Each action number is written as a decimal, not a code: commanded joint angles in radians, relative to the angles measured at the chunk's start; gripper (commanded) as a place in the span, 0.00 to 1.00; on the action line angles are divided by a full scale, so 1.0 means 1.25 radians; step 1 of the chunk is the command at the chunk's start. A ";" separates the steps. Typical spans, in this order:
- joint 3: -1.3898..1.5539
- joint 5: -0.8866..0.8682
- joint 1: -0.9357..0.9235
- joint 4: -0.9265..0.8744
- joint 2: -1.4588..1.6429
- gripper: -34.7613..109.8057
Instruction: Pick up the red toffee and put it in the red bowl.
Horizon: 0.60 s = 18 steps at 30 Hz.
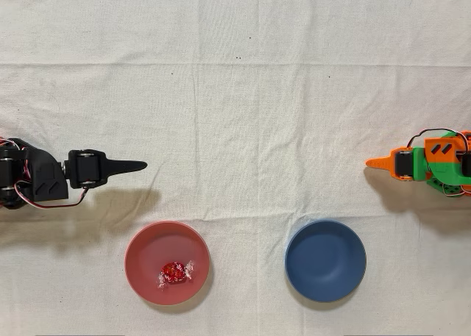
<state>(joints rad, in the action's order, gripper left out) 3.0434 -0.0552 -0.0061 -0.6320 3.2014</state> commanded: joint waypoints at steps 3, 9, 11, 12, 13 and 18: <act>0.016 -0.042 -0.007 -0.110 0.012 0.25; 0.016 0.005 -0.005 -0.200 0.012 0.25; 0.016 0.001 -0.005 -0.200 0.012 0.25; 0.016 0.002 -0.005 -0.200 0.012 0.25; 0.016 -0.002 -0.005 -0.200 0.012 0.25; 0.016 -0.011 -0.007 -0.200 0.012 0.25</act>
<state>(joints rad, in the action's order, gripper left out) 3.0434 -0.0598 -0.0061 -0.8713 3.2014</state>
